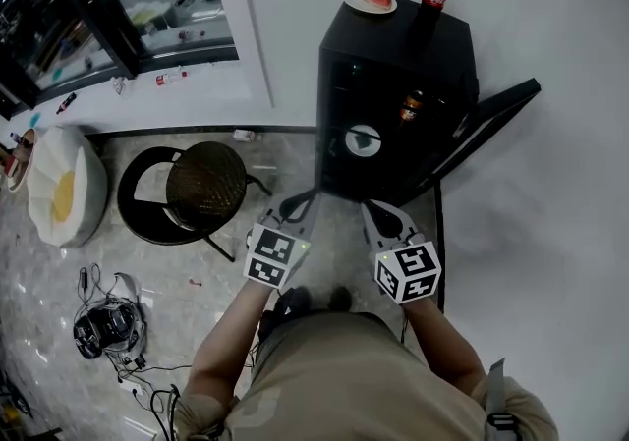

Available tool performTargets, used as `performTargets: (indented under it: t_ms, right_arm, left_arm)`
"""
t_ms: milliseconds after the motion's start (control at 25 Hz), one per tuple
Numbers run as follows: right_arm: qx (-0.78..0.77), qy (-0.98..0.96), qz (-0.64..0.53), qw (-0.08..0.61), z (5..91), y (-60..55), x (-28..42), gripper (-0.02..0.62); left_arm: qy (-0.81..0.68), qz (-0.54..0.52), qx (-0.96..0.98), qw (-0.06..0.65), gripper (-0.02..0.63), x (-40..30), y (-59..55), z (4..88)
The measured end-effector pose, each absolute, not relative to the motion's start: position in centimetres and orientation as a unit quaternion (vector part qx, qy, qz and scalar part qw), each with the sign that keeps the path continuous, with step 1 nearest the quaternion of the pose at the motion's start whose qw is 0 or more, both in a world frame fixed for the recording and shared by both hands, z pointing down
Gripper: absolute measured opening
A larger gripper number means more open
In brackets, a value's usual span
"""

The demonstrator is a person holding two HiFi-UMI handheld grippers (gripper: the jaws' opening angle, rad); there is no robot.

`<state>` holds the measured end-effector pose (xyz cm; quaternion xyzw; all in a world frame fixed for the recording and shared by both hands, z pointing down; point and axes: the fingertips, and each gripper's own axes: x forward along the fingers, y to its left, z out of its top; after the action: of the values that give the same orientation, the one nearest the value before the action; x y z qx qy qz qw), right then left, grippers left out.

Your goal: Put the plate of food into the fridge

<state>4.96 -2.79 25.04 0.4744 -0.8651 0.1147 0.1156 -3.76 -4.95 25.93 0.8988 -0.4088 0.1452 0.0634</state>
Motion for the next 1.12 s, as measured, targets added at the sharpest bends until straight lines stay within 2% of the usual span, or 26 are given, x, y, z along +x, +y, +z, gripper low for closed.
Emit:
performTargets:
  t_ms: [1120]
  right_arm:
    - [0.535,-0.834,0.061,0.119,23.5,0.5,-0.1,0.023]
  left_arm:
    - [-0.393,0.082,0.914,0.047,0.011,-9.9,-2.5,23.1]
